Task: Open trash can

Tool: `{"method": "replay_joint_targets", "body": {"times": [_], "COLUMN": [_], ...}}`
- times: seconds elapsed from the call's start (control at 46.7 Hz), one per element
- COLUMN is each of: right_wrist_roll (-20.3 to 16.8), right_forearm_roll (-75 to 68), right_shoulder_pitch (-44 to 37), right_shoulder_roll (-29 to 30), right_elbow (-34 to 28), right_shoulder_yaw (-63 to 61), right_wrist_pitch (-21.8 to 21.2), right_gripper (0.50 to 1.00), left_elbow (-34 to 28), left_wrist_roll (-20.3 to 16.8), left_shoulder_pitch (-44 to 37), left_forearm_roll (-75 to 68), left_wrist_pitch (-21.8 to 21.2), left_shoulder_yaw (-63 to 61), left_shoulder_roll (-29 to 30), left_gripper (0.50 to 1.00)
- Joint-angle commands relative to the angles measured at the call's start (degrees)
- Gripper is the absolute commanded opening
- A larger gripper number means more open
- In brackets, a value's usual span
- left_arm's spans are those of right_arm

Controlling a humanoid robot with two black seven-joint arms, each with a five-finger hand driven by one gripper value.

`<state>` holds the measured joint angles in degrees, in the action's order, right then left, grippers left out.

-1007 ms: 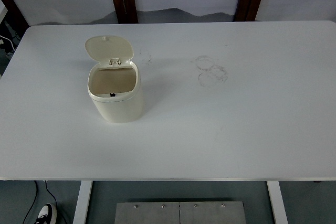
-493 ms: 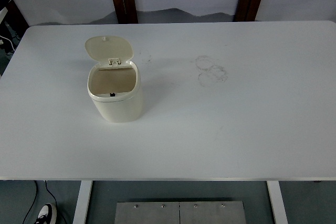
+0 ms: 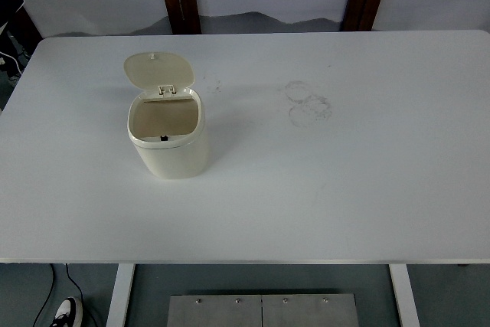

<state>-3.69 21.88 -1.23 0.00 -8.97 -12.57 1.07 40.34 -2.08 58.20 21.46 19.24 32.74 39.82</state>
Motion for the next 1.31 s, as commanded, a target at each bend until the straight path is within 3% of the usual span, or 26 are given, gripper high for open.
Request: {"method": "replay_joint_targets", "body": {"times": [0.0,1.285], "right_wrist_roll": [0.00,0.26], "right_forearm_roll": [0.00,-0.09], "right_shoulder_pitch": [0.00,0.09], "right_shoulder_roll": [0.00,0.00], "right_elbow": [0.00,0.00], "right_shoulder_yaw": [0.00,-0.09], "right_wrist_pitch": [-0.01,-0.01], "right_gripper": [0.995,0.995], "left_elbow": [0.00,0.00], "left_wrist_roll": [-0.03,0.06], "left_shoulder_pitch": [-0.10,-0.19], "left_forearm_roll": [-0.11,-0.46], "left_wrist_pitch": [0.01,0.01], "left_shoulder_yaw": [-0.05,-0.23], "left_shoulder_roll": [0.00,0.35], "left_gripper": [1.000,1.000]}}
